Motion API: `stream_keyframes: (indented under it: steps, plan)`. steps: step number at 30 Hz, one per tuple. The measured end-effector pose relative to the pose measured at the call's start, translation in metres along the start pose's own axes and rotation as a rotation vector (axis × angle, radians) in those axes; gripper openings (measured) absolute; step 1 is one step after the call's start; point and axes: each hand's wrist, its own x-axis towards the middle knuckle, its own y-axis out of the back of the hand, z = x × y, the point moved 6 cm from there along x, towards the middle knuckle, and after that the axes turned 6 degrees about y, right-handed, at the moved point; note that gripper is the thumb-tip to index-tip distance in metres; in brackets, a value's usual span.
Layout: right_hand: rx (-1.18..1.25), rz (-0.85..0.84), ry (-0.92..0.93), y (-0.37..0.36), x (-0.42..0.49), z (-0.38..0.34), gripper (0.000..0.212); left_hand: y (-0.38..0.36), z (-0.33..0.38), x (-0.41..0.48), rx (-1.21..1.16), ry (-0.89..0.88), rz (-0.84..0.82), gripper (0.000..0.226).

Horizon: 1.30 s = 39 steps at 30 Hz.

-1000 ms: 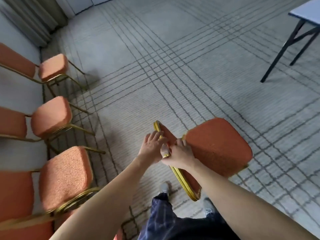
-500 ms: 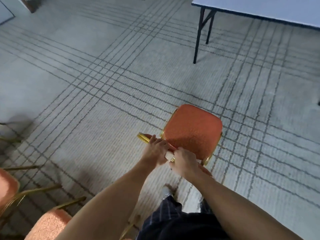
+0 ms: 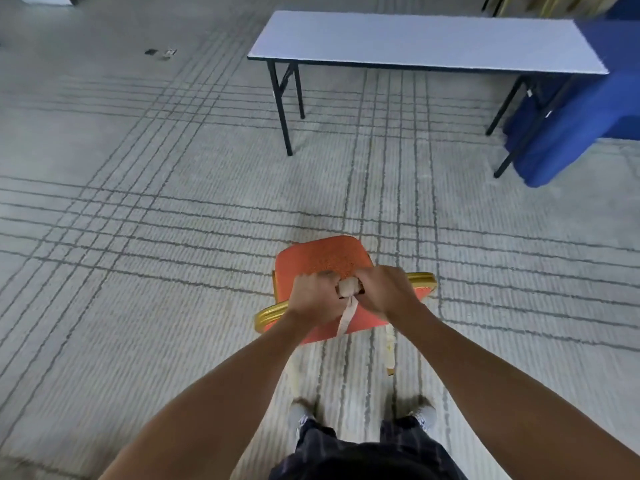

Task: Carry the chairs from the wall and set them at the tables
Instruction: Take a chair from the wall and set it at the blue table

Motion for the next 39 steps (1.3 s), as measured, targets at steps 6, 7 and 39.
stream_keyframes:
  steps: [6,7,39]
  plan:
    - [-0.056,0.179,-0.009,0.042,-0.014,0.077,0.016,0.0,0.076,0.051,0.07,0.0,0.086,0.027]
    - [-0.066,0.21,-0.023,0.048,-0.019,0.093,0.017,0.001,0.091,0.063,0.102,-0.018,0.098,0.029]
    - [-0.098,0.674,-0.955,0.133,-0.352,0.705,0.013,-0.255,0.767,0.315,0.11,-0.954,-0.324,0.029]
